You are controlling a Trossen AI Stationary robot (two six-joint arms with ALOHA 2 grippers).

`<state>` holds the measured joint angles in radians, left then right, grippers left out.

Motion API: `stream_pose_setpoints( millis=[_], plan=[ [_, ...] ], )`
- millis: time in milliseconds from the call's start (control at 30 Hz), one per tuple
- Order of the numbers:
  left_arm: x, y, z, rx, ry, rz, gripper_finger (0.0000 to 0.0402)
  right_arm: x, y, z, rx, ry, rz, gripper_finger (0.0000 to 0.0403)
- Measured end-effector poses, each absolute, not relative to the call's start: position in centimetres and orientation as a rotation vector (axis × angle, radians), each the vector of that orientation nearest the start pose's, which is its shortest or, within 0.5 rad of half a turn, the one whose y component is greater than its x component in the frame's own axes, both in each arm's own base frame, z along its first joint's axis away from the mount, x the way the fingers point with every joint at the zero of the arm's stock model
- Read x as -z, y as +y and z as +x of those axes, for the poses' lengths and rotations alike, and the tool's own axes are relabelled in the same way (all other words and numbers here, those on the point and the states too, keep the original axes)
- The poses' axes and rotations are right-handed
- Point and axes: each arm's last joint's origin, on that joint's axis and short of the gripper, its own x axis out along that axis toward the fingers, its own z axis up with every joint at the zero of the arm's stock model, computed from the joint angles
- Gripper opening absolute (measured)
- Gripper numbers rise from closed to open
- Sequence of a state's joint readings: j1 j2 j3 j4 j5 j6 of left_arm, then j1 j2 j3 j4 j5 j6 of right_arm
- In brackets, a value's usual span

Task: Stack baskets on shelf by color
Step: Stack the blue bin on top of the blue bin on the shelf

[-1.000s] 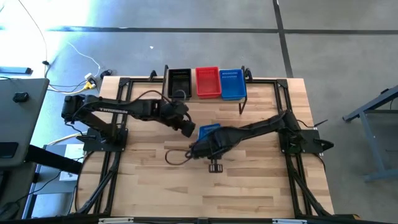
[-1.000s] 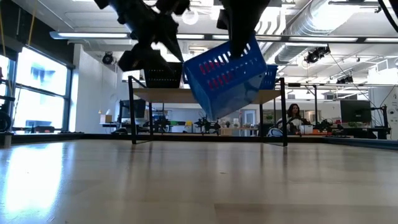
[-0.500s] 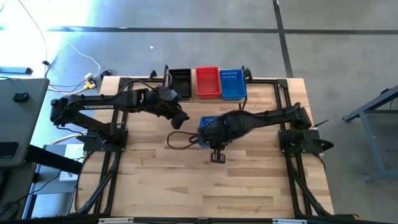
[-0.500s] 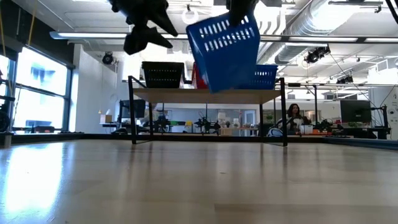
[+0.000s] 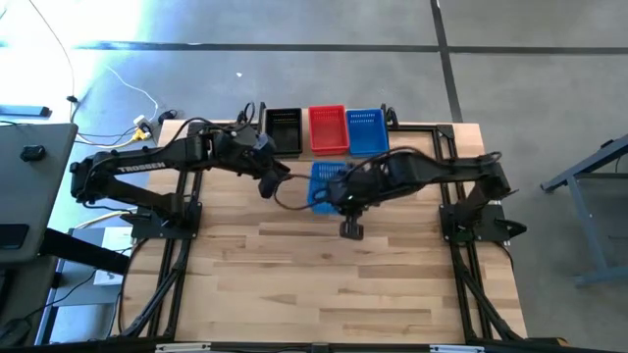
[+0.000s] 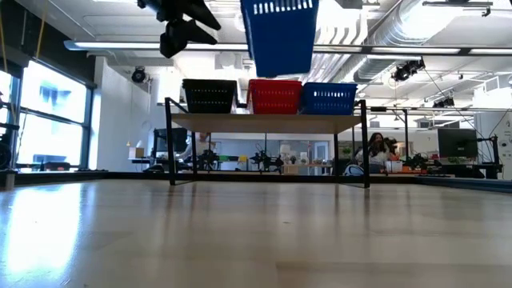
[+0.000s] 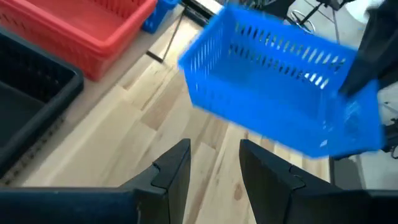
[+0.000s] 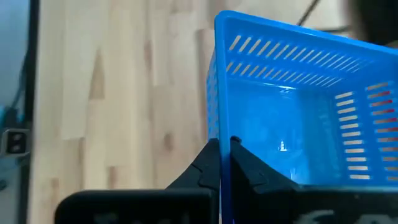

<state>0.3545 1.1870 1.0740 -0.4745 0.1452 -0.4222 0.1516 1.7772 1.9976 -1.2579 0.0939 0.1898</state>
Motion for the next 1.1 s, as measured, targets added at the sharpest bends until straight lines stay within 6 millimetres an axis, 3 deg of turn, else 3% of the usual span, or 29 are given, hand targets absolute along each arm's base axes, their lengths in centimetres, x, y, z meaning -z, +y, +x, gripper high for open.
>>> stream_pose_setpoints(
  millis=[267,433,733,933,1100],
  plan=[
    [-32.9,9.4,23.1,-0.36,0.507,-0.528,0.0127,-42.5,2.1,31.6,0.155,0.914,-0.076,0.0],
    [-32.9,10.1,22.8,-0.388,0.501,-0.521,0.0127,-44.1,0.0,29.8,0.211,0.88,-0.254,0.0],
    [-32.9,11.3,22.3,-0.427,0.495,-0.493,0.0127,-47.3,-3.5,25.3,0.291,0.82,-0.428,0.0],
    [-33.4,11.9,22.3,-0.438,0.433,-0.48,0.0127,-48.4,-4.5,23.2,0.305,0.804,-0.505,0.0],
    [-34.4,12.1,22.8,-0.419,0.323,-0.421,0.0127,-48.2,-4.9,22.5,0.24,0.839,-0.497,0.0]
  ],
)
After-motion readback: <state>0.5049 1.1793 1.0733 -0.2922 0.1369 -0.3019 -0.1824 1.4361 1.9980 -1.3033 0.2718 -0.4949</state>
